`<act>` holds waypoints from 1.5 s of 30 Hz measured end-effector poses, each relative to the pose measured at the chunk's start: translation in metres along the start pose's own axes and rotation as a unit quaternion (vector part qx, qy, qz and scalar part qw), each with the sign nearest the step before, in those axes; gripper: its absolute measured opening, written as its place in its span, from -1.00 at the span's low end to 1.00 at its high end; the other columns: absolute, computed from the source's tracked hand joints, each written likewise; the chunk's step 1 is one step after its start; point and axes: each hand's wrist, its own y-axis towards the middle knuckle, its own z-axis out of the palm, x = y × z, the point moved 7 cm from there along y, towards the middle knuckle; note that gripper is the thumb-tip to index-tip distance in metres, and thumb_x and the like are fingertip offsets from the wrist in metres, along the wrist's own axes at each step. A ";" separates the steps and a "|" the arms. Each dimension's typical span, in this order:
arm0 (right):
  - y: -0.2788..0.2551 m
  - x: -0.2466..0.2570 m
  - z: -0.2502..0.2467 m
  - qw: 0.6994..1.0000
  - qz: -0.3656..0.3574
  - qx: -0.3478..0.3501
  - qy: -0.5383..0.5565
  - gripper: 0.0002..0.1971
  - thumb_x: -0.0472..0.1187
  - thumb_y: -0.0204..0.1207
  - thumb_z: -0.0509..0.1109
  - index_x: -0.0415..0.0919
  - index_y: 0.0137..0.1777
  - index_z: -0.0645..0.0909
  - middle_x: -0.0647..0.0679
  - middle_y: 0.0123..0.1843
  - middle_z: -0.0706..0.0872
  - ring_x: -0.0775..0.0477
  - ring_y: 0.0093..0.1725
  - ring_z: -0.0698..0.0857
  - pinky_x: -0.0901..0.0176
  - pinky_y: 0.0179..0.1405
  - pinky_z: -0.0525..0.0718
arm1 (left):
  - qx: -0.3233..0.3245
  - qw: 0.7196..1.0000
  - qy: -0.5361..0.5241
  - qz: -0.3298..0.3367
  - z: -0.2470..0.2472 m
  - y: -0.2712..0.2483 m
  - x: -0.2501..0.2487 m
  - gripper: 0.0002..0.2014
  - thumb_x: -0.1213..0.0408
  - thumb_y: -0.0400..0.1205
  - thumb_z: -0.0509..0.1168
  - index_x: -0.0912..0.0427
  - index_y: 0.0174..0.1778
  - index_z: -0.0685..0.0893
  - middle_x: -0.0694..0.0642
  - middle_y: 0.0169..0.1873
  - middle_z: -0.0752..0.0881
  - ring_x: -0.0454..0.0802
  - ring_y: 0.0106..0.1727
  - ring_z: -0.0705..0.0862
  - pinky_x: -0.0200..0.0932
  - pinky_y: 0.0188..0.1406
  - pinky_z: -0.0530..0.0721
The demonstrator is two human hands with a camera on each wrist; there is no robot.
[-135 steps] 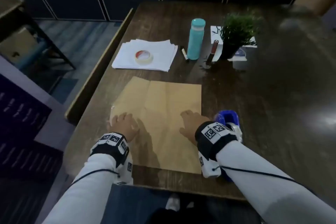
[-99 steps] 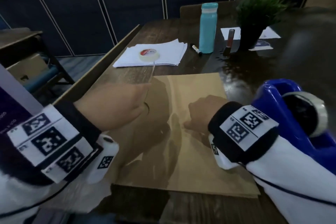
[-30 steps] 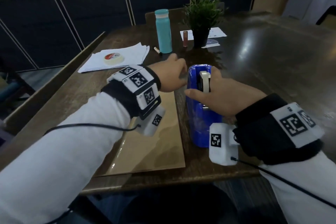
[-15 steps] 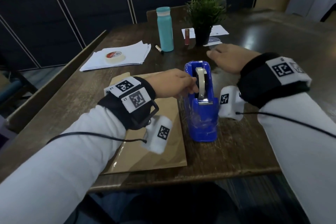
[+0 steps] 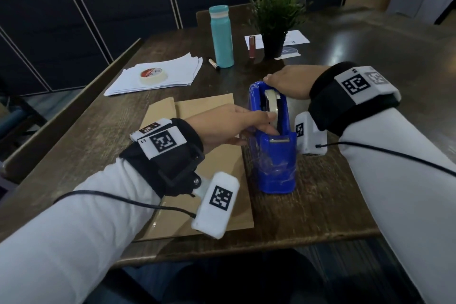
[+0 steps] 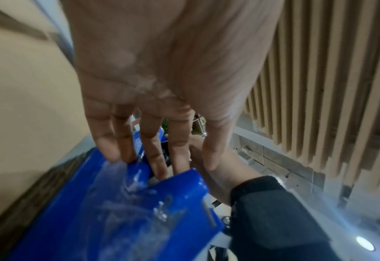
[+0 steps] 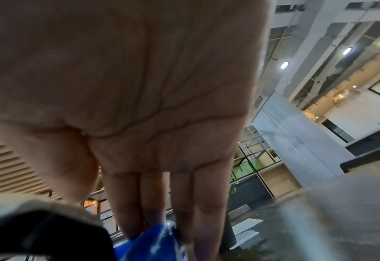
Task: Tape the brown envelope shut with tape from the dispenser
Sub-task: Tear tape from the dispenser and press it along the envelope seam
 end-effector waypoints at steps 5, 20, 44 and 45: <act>0.001 -0.002 -0.001 0.999 0.003 -0.010 -0.038 -0.62 -0.12 0.75 0.04 -0.34 0.31 0.56 -0.29 0.30 0.62 -0.25 0.19 0.59 0.03 0.12 0.48 | -0.006 0.999 -0.044 -0.018 0.004 0.000 0.002 -0.78 0.07 0.57 0.38 0.14 -0.09 0.82 0.03 0.00 0.80 -0.17 -0.04 0.64 -0.20 0.03 0.51; -0.004 -0.005 0.005 0.998 0.047 -0.006 0.033 -0.62 -0.20 0.75 0.04 -0.30 0.48 0.41 -0.29 0.42 0.54 -0.25 0.40 0.55 0.03 0.31 0.51 | 0.014 0.994 -0.100 -0.039 -0.007 0.001 0.000 -0.85 0.23 0.59 0.37 0.12 -0.23 0.82 0.00 -0.19 0.81 -0.08 -0.07 0.68 0.19 0.31 0.64; -0.001 -0.012 0.002 0.999 0.026 -0.004 0.037 -0.53 0.03 0.73 0.04 -0.30 0.38 0.53 -0.27 0.35 0.62 -0.30 0.32 0.62 -0.21 0.34 0.58 | -0.029 0.996 -0.089 0.011 -0.008 0.016 -0.010 -0.77 0.35 0.69 0.21 0.09 -0.29 0.58 0.04 0.03 0.69 -0.05 -0.11 0.66 -0.09 0.15 0.65; -0.001 -0.010 0.002 0.999 0.027 0.007 0.025 -0.52 0.02 0.74 0.00 -0.31 0.40 0.51 -0.28 0.35 0.61 -0.28 0.33 0.61 -0.19 0.36 0.56 | -0.027 0.996 -0.085 0.013 -0.008 0.017 -0.010 -0.77 0.36 0.69 0.20 0.09 -0.29 0.57 0.02 0.10 0.68 -0.06 -0.11 0.65 -0.10 0.13 0.65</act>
